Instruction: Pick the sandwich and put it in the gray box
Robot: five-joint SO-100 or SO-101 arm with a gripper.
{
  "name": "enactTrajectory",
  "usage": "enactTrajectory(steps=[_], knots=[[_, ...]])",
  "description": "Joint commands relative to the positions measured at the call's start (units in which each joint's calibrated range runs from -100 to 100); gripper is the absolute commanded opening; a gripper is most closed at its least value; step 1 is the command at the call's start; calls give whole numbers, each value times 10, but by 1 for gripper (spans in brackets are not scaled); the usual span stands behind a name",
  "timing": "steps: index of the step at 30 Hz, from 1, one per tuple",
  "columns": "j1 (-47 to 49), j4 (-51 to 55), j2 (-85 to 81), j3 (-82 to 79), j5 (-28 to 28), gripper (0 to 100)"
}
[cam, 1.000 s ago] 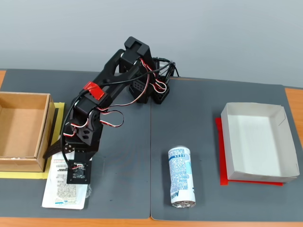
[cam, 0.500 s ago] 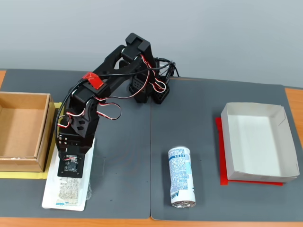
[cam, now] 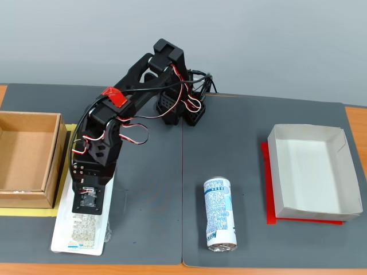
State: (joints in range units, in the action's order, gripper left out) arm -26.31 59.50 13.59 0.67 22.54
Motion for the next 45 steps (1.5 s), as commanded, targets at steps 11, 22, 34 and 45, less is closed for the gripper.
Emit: enactTrajectory(steps=[11, 22, 34, 45], knots=[[72, 10, -145, 1, -5, 2], [142, 10, -262, 15, -5, 2], [279, 10, -342, 63, -46, 2], [489, 2, -364, 117, -168, 2]])
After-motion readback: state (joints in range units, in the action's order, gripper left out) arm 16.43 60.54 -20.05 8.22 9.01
